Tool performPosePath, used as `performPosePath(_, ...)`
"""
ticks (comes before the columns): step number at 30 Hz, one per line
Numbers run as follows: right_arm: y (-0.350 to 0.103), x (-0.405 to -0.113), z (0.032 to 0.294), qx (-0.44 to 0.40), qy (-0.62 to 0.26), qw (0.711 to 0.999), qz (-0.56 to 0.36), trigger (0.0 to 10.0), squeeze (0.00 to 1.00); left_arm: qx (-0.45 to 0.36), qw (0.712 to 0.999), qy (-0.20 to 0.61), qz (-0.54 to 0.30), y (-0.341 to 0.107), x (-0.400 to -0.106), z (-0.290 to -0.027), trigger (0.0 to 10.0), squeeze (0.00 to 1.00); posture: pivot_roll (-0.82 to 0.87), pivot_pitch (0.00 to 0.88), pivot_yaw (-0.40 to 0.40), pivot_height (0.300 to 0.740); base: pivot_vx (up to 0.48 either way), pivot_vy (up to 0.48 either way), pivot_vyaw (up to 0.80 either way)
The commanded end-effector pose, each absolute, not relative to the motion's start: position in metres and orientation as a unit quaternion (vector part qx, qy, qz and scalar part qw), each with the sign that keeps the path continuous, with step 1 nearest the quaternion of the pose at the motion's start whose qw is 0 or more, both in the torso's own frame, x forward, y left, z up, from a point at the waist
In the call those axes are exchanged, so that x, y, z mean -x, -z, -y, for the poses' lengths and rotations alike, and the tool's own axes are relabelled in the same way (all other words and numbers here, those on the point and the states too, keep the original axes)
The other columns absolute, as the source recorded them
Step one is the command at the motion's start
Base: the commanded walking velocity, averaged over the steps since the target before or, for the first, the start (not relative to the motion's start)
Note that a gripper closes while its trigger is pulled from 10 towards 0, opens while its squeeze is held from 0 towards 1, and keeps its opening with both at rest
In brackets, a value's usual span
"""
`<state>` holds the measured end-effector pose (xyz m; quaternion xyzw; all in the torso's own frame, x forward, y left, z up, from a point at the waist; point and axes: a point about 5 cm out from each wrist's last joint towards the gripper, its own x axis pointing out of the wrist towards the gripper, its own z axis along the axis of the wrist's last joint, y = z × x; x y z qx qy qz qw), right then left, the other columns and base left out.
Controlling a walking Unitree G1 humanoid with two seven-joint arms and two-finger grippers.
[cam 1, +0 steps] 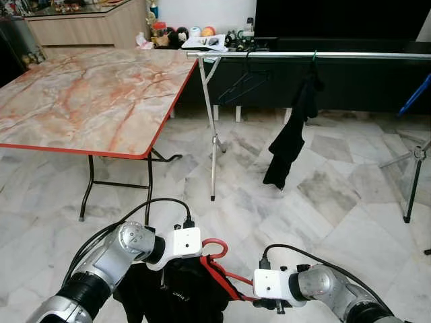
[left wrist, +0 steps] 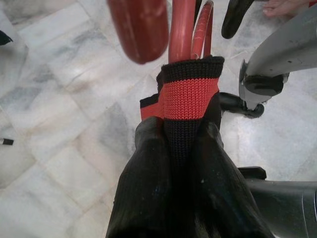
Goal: Hang hanger
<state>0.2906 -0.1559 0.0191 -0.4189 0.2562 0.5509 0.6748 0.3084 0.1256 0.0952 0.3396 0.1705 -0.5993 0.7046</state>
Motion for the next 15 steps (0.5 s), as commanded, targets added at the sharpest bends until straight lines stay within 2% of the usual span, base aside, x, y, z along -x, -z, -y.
performPosePath(1,-0.0184,-0.2892,0.1516,0.397,-0.558,0.683,-0.253,8.9,0.0,-0.341,0.708,0.596,-0.166,-0.0987,-0.3105,-0.129,10.0,0.0,0.09,0.1,0.084,0.74,0.0,0.0,0.0)
performPosePath(5,-0.0178,-0.2892,0.1515,0.392,-0.555,0.689,-0.253,8.9,0.0,-0.341,0.708,0.596,-0.166,-0.0985,-0.3104,-0.129,10.0,0.0,0.09,0.1,0.084,0.74,0.0,0.0,0.0)
performPosePath(6,-0.017,-0.2884,0.152,0.386,-0.556,0.69,-0.258,0.0,0.0,-0.34,0.708,0.596,-0.167,-0.0985,-0.3105,-0.129,10.0,0.0,0.09,0.1,0.084,0.74,0.0,0.0,0.0)
performPosePath(15,-0.0143,-0.2864,0.1571,0.38,-0.554,0.689,-0.272,0.0,0.0,-0.34,0.708,0.598,-0.163,-0.0998,-0.3108,-0.1283,10.0,0.0,0.1,0.097,0.082,0.74,0.0,0.0,0.0)
